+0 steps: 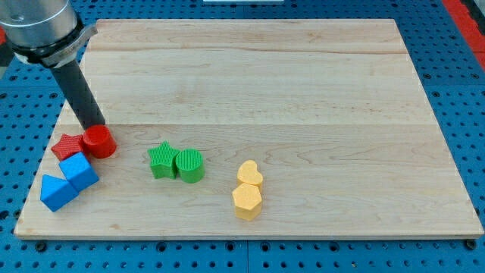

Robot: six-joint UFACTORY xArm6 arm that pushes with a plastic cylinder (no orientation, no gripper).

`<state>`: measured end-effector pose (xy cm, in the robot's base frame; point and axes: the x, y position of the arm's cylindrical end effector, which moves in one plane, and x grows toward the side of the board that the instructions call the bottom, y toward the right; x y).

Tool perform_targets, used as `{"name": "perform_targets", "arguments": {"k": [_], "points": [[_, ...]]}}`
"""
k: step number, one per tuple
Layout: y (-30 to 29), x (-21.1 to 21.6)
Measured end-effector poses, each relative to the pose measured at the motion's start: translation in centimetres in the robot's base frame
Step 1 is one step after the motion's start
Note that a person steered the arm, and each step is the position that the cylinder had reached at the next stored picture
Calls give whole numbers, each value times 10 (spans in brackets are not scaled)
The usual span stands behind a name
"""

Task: Move the red circle close to red star

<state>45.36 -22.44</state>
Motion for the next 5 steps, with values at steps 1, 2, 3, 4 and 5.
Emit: {"name": "perform_targets", "arguments": {"k": [1,2,3,4,5], "points": [[0,16],[0,16],[27,-1],[112,-23],[222,-15]]}}
